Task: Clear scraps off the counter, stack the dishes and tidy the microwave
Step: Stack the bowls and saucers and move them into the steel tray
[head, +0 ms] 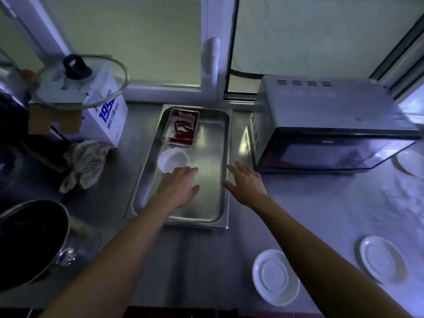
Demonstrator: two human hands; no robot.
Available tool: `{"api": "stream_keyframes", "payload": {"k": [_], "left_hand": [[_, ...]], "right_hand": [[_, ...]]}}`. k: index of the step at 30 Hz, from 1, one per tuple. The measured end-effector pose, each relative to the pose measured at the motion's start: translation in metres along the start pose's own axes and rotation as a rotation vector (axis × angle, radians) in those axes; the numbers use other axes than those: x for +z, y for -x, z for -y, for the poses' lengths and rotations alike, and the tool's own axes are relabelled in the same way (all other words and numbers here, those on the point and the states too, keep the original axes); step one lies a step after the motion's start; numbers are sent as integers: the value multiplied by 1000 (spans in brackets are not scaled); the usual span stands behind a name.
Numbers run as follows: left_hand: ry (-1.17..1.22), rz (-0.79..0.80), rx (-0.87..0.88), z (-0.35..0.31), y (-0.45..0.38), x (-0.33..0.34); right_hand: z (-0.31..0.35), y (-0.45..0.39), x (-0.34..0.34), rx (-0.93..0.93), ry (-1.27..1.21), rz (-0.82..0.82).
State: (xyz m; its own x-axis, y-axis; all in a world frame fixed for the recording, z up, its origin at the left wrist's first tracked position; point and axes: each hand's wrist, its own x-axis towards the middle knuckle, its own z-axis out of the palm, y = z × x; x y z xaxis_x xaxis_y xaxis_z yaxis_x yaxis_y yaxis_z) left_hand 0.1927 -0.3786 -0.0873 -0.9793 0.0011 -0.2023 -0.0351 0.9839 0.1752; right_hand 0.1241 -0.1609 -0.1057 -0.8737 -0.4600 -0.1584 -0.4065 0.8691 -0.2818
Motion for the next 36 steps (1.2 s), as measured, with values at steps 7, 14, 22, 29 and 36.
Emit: {"api": "stream_keyframes", "payload": {"k": [7,14,22,29,36], "left_hand": [[15,76,161,-64,23,18],[-11,111,322,-144,41,18],[-74,131,528,-254,54,34],[-150,210,652,-392,67,68],[-191,271,743,-536,86,103]], "right_hand": [[-41,97,2,230,-20,-15],[-84,193,-1,427,-68,-108],[-149,293,-8,620,-131,-189],[-235,388,-6,760,-202,-241],[-338,477,-10,880,-275,-287]]}}
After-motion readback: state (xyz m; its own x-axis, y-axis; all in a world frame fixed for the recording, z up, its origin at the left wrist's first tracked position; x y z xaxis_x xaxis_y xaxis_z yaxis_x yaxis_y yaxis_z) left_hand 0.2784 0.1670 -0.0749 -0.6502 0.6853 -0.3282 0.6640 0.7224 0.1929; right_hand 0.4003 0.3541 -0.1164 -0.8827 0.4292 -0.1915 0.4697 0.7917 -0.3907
